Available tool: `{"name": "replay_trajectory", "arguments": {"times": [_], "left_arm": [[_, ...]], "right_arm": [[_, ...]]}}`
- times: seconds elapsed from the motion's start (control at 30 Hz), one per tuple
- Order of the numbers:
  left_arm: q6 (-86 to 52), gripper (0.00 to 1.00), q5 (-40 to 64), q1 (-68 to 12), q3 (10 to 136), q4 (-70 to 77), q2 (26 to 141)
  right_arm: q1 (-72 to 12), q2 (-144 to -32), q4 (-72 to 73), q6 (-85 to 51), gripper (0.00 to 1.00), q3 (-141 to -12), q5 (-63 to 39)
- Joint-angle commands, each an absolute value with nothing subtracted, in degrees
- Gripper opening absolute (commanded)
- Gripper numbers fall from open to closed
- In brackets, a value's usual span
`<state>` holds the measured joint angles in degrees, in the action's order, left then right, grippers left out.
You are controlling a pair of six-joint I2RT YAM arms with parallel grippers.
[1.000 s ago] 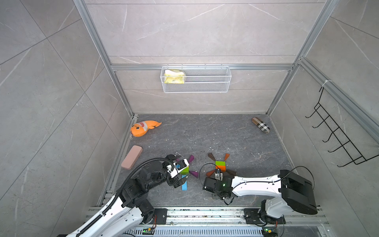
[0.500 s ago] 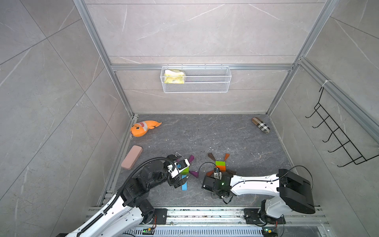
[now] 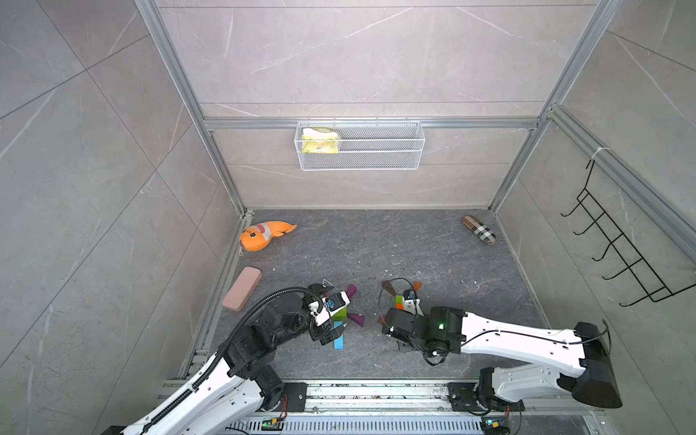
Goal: Assemble a small pinwheel with building blocks
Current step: Assemble the building block at the center of the board.
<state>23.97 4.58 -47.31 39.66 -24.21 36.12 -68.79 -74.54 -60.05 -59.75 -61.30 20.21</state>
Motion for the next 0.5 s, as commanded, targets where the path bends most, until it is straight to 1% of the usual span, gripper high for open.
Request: {"name": "replay_trajectory", "arguments": {"times": [0.0, 0.07, 0.17, 0.23, 0.3, 0.4, 0.47], "left_arm": [[22.54, 0.97, 4.97, -47.11, 40.05, -21.24, 37.03], [20.64, 0.96, 6.05, -47.11, 38.95, -18.63, 38.45], [19.42, 0.92, 10.21, -47.15, 40.03, -18.74, 43.09], [18.02, 0.84, 12.08, -47.20, 41.21, -18.81, 46.52], [15.66, 0.77, 13.47, -47.22, 42.37, -18.07, 49.43], [15.01, 0.73, 13.35, -47.29, 43.26, -17.54, 51.66], [17.03, 0.73, 12.39, -47.29, 43.80, -18.47, 51.36]], "right_arm": [[-64.09, -71.93, -64.73, -52.56, 0.38, -61.82, 22.05], [-59.18, -69.88, -61.97, -48.24, 0.38, -60.42, 19.56], [-51.74, -67.47, -58.71, -41.79, 0.37, -58.43, 15.62], [-49.35, -67.41, -57.93, -39.62, 0.37, -57.63, 13.82], [-48.87, -67.62, -55.84, -38.69, 0.36, -56.02, 10.89], [-49.05, -69.36, -52.66, -38.62, 0.32, -52.00, 3.50], [-51.38, -69.72, -49.51, -41.64, 0.30, -48.11, 1.67]]}}
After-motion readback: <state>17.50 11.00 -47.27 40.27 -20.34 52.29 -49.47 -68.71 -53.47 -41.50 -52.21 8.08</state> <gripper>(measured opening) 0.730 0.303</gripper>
